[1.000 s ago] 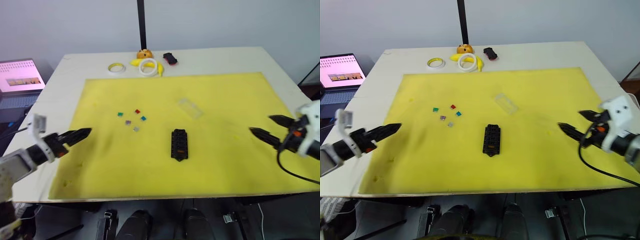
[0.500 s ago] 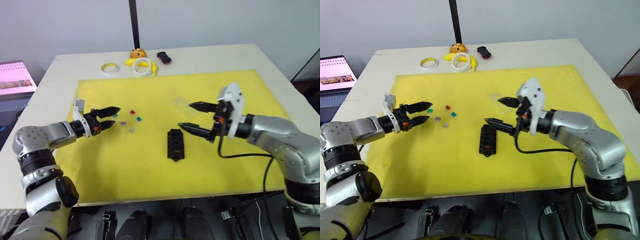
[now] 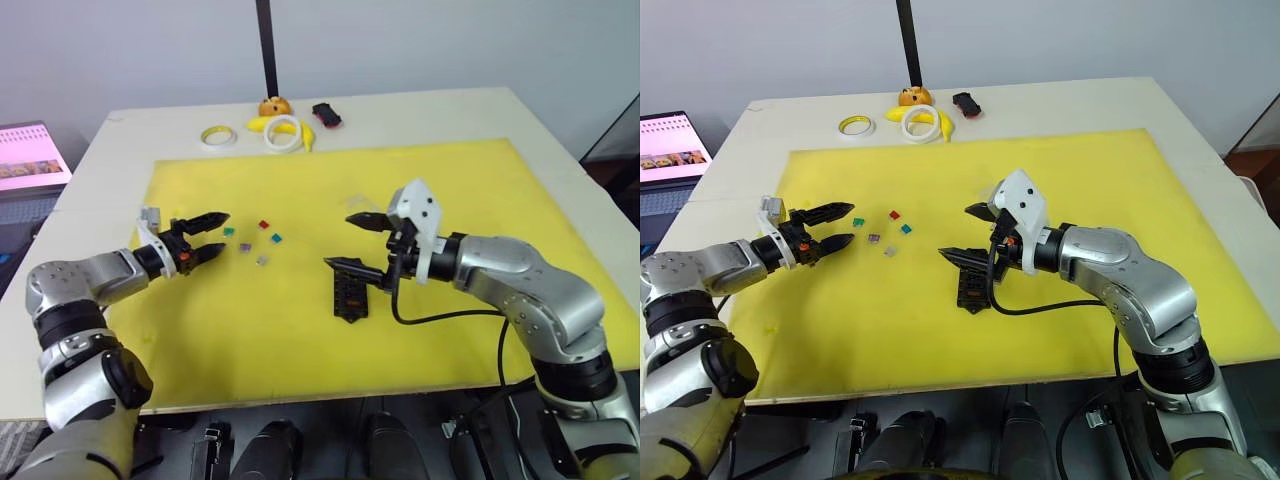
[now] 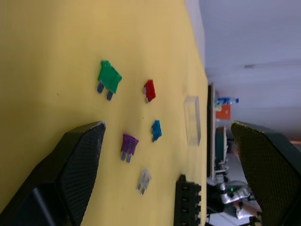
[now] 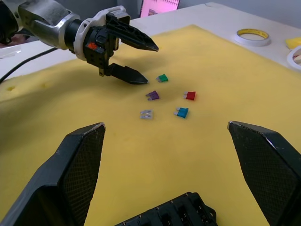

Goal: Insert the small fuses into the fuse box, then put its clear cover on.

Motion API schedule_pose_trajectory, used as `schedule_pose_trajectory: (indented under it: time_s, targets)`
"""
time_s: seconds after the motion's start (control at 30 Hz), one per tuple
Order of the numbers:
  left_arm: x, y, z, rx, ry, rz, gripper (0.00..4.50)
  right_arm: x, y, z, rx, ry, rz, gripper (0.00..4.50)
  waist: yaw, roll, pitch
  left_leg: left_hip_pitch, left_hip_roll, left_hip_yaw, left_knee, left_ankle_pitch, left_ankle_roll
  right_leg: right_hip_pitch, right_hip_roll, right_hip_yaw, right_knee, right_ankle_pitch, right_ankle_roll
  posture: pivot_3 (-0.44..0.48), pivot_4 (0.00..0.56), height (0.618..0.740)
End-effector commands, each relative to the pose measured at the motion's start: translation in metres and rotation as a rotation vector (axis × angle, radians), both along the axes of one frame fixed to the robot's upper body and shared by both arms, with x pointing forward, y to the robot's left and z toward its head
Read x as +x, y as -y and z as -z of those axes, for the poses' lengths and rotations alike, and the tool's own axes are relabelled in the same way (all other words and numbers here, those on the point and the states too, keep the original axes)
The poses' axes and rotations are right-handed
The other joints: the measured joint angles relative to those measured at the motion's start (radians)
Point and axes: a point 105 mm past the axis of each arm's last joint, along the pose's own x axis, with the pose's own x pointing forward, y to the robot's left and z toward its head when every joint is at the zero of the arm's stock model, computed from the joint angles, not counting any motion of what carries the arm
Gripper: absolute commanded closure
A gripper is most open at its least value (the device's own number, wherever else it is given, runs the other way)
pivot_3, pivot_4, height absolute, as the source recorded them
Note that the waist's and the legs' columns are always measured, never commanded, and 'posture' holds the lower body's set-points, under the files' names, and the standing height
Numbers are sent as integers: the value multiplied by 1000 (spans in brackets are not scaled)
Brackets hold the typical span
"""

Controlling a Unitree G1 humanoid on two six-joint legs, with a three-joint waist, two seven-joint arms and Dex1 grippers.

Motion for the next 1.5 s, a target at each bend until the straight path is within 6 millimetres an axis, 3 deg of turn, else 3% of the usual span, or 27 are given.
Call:
schedule_pose_trajectory:
  time_s: [0.03,0.77,1.2,1.5]
  targets:
    - [5,-4,-6,-26,43,-45,0,-3,-5,-11,12,55,-18,76,0,0,0,0,0,0,0,0,0,0,0,0,0,0,0,0,150,740]
    - [20,8,13,-26,21,-117,0,2,3,-14,-3,70,25,76,6,0,-1,1,0,0,1,0,0,1,0,0,1,0,0,0,150,740]
    - [7,-19,16,19,-22,-164,0,2,7,-14,-2,66,40,76,-7,0,-1,1,1,1,0,0,0,-1,1,3,1,0,0,0,150,740]
    - [18,-4,27,-4,-43,-162,0,1,8,-13,-12,64,47,76,-1,0,-1,1,0,1,0,0,0,-2,1,4,2,0,0,0,150,740]
